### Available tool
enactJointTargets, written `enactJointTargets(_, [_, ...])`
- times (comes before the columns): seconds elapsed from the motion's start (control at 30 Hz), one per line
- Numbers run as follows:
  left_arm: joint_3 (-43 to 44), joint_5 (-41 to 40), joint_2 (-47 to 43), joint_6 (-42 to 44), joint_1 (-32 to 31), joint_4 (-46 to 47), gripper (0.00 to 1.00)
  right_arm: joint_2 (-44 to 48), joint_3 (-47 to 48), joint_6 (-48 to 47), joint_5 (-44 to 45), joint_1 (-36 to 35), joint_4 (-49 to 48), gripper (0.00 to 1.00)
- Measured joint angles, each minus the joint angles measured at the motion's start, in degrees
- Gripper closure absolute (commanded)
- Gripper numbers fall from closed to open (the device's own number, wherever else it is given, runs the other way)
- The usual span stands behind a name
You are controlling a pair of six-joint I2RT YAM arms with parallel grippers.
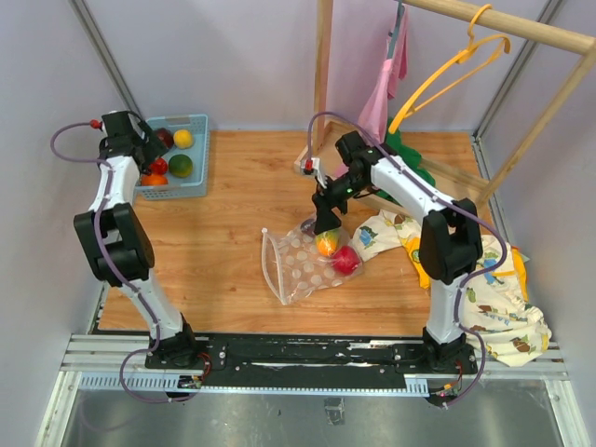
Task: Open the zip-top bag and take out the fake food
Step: Place the fake fruit in the bin, then pick up the fake vegetable from the zipper food storage bag.
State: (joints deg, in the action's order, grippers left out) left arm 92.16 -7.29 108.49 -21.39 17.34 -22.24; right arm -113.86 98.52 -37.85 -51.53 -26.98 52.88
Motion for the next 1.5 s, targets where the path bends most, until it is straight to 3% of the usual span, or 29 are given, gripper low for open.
enactJointTargets(0.23, [-14.38, 8.85, -11.78, -2.69, 1.20, 5.79, 0.05, 6.03, -3.26, -2.16, -0.83, 0.00, -0.55, 0.25])
enactJointTargets(0.53, [-27.82, 25.29, -25.77, -7.39, 1.22, 12.15, 0.20, 12.31, -8.72, -9.38, -3.04, 0.00, 0.00, 0.24])
enactJointTargets(0.87, [-42.51, 39.28, -40.98, -11.02, -0.28, 13.09, 0.24, 19.52, -17.16, -30.08, -4.52, 0.00, 6.93, 0.23])
enactJointTargets(1.2, [-50.95, 39.41, -48.89, -12.39, -23.19, 10.93, 0.20, 22.73, -25.11, -41.44, 2.97, 0.35, 8.44, 0.25])
enactJointTargets(1.27, [-51.54, 38.38, -49.35, -12.61, -27.17, 10.12, 0.15, 23.76, -27.23, -42.01, 4.72, 1.09, 7.76, 0.25])
enactJointTargets(1.5, [-55.60, 35.74, -50.58, -15.17, -35.56, 9.55, 0.10, 25.20, -32.92, -41.24, 9.86, 3.91, 1.18, 0.25])
